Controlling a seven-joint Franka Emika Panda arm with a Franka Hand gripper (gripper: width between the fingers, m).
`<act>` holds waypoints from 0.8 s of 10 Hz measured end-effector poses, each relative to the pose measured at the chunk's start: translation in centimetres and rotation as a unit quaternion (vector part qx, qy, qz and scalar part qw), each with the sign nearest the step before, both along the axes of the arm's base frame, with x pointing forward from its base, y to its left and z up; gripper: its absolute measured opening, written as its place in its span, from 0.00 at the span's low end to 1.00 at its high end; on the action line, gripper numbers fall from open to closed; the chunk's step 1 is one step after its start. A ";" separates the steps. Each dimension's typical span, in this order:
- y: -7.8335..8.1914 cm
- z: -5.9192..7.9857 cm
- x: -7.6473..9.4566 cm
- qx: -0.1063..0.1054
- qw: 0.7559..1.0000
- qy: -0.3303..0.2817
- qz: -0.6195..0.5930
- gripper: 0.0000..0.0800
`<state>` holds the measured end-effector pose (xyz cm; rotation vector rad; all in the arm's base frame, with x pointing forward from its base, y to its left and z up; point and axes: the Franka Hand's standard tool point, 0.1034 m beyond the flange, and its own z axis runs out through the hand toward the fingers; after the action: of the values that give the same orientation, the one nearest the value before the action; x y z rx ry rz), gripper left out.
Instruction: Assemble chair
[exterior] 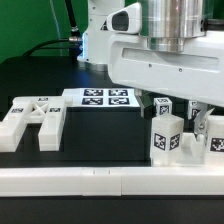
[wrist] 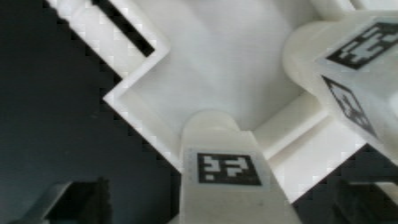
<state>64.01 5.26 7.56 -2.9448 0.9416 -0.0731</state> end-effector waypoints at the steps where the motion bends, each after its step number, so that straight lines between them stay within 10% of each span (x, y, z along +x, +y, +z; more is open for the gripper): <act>1: -0.1 0.0 0.0 -0.003 0.999 -0.001 0.047 0.81; 8: -0.8 0.1 0.0 -0.029 0.940 -0.003 0.341 0.81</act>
Offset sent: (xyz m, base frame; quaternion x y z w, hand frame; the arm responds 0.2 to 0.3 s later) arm 0.0076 0.0016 0.0008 0.0047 0.0024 -0.2644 0.9644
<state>64.04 4.46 7.63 -3.1283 -0.1227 -0.0805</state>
